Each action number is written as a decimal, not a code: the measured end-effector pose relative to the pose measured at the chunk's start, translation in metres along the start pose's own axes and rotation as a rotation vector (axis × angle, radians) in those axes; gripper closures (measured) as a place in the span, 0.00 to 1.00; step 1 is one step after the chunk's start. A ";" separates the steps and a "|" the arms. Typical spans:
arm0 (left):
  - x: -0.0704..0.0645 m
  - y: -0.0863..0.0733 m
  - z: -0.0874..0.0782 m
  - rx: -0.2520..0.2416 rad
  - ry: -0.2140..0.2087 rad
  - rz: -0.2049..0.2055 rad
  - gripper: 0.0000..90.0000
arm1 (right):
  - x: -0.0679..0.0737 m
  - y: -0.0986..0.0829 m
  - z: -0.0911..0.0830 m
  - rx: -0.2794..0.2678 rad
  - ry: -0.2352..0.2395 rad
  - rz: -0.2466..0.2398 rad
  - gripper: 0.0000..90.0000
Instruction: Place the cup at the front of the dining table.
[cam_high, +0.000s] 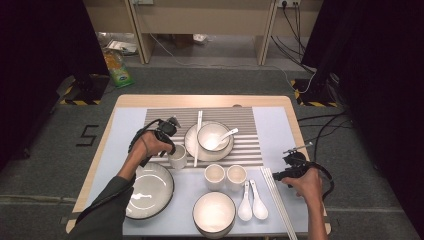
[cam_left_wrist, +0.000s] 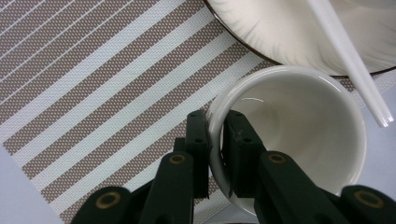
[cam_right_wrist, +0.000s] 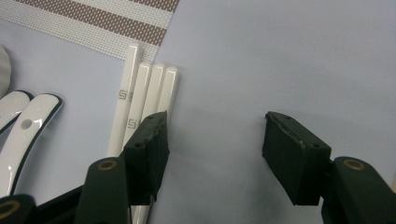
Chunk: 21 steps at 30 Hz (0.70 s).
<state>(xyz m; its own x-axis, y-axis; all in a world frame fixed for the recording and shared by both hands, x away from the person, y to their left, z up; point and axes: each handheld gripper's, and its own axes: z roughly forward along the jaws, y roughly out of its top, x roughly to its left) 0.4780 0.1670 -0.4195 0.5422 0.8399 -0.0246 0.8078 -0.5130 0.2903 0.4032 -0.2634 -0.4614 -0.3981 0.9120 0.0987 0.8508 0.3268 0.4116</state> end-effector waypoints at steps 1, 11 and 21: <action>0.000 0.000 -0.002 0.003 0.000 0.005 0.89 | 0.000 0.000 0.000 0.001 0.000 0.000 0.45; 0.001 -0.002 -0.017 -0.033 0.003 -0.005 0.82 | 0.000 0.000 0.000 0.003 0.000 0.001 0.45; 0.004 -0.011 -0.029 -0.072 -0.004 -0.010 0.74 | 0.000 0.001 0.000 0.006 0.000 -0.001 0.45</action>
<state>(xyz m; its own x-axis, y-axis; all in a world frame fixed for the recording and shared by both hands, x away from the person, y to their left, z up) 0.4649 0.1807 -0.3953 0.5352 0.8441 -0.0319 0.7947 -0.4904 0.3577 0.4040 -0.2630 -0.4611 -0.3986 0.9119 0.0982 0.8527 0.3290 0.4059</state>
